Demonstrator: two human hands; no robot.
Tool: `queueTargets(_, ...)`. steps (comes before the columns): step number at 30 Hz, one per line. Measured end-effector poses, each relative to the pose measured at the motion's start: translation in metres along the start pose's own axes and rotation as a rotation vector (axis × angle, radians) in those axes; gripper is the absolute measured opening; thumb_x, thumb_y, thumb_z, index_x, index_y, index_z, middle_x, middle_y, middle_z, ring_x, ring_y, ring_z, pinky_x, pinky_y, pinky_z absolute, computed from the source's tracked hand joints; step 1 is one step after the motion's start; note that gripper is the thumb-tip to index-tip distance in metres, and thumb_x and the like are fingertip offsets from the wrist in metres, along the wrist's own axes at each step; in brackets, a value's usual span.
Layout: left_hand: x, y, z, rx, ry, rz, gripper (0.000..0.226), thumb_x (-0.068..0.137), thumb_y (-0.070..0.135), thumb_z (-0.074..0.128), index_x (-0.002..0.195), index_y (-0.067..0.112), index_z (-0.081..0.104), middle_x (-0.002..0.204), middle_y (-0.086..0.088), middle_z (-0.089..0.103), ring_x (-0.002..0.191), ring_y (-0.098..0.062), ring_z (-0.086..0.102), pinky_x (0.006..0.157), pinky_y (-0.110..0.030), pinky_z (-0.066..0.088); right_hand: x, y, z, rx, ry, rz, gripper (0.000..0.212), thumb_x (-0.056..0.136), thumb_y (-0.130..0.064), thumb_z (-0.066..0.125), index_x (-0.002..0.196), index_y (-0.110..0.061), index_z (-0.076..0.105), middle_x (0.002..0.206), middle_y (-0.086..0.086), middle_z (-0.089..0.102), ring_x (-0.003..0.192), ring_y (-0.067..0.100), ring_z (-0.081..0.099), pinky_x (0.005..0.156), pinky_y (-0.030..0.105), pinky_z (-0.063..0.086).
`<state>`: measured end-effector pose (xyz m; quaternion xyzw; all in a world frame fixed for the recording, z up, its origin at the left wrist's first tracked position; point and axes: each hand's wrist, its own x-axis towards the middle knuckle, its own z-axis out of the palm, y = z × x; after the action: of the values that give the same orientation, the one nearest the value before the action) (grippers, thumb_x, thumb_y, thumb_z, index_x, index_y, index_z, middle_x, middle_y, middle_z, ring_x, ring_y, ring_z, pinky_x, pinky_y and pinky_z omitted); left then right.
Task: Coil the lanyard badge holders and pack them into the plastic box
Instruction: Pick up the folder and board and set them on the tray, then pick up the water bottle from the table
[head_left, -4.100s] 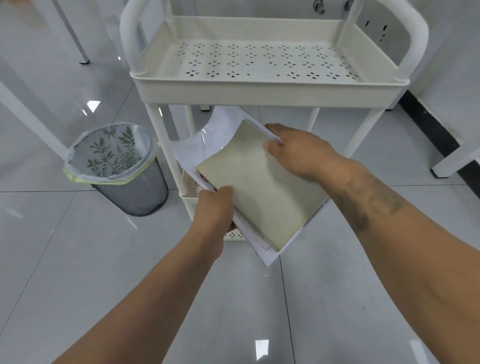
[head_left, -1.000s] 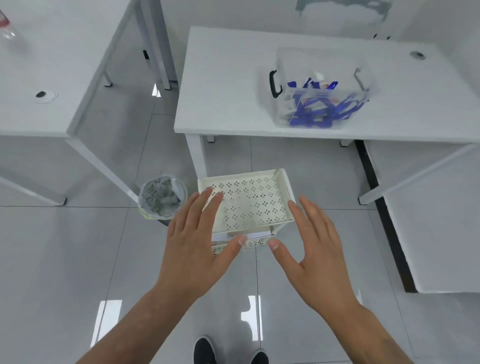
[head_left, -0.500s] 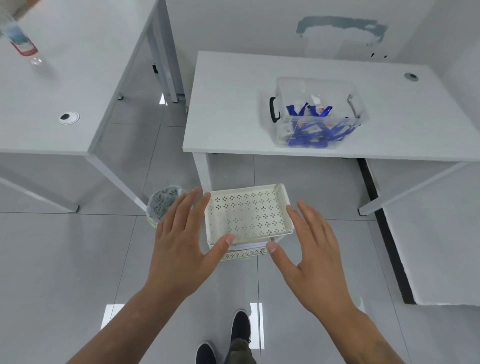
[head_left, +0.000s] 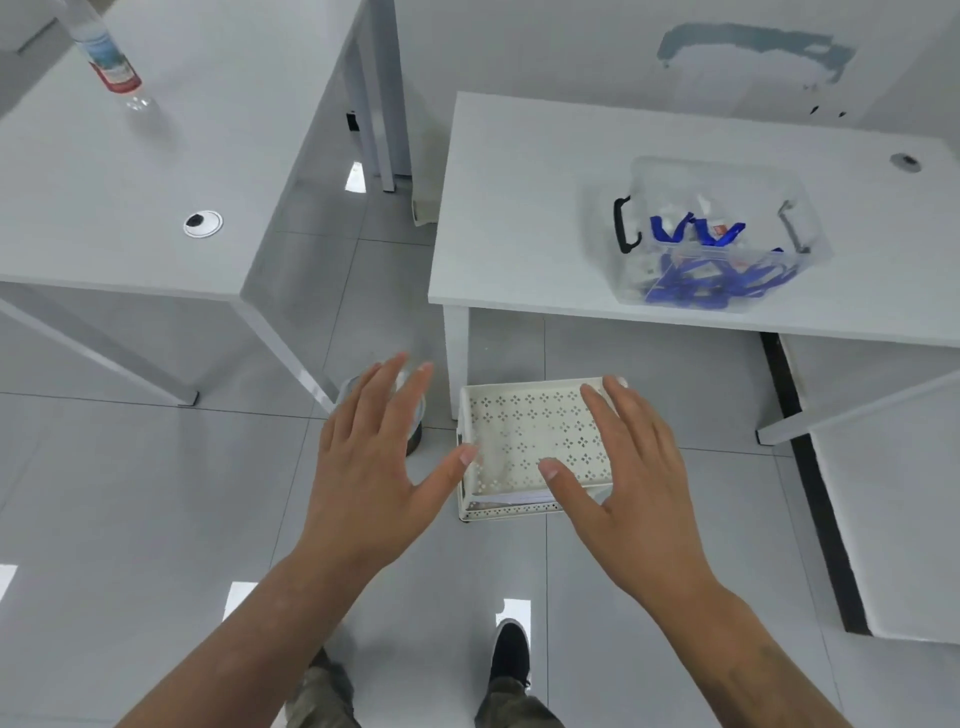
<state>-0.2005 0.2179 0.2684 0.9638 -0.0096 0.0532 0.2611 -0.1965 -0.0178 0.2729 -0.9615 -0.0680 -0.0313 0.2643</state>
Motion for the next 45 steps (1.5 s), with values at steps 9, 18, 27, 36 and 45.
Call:
queueTargets(9,0.035,-0.152,-0.087,-0.069,0.025,0.022,0.073,0.086,0.069,0.043,0.149,0.034,0.031,0.160,0.011,0.022,0.149,-0.012,0.017,0.117,-0.034,0.017,0.045,-0.134,0.091,-0.002,0.038,0.008,0.067,0.088,-0.064,0.042,0.147,-0.032,0.035,0.157,-0.014,0.025,0.147,0.007,0.015,0.118,0.033,0.015)
queueTargets(18,0.074,-0.266,-0.163,-0.047,0.037,0.048,0.074,0.086,0.068,0.045,0.150,0.031,0.032,0.161,0.008,0.024,0.150,-0.016,0.019,0.118,-0.036,0.019,0.095,-0.247,0.146,-0.022,0.017,0.045,0.068,0.087,-0.067,0.040,0.146,-0.033,0.034,0.158,-0.014,0.024,0.148,0.010,0.016,0.118,0.036,0.019)
queueTargets(27,0.131,-0.324,-0.177,-0.003,0.037,-0.055,0.077,0.085,0.070,0.044,0.150,0.032,0.030,0.161,0.011,0.023,0.149,-0.012,0.018,0.116,-0.033,0.017,0.178,-0.279,0.185,0.025,-0.014,0.015,0.068,0.085,-0.066,0.041,0.146,-0.034,0.036,0.157,-0.015,0.024,0.147,0.008,0.015,0.118,0.038,0.021)
queueTargets(36,0.198,-0.378,-0.201,0.006,0.068,-0.112,0.076,0.085,0.069,0.045,0.149,0.029,0.033,0.159,0.010,0.027,0.146,-0.013,0.024,0.115,-0.033,0.020,0.255,-0.317,0.217,0.046,-0.065,-0.006,0.067,0.085,-0.066,0.039,0.145,-0.037,0.034,0.157,-0.018,0.021,0.147,0.005,0.013,0.118,0.034,0.018)
queueTargets(45,0.281,-0.485,-0.237,-0.032,0.071,-0.105,0.076,0.085,0.068,0.046,0.148,0.026,0.036,0.157,0.009,0.031,0.145,-0.012,0.026,0.116,-0.034,0.021,0.346,-0.399,0.289,0.009,-0.075,0.003,0.066,0.087,-0.067,0.039,0.147,-0.042,0.027,0.158,-0.022,0.014,0.148,0.004,0.007,0.117,0.031,0.013)
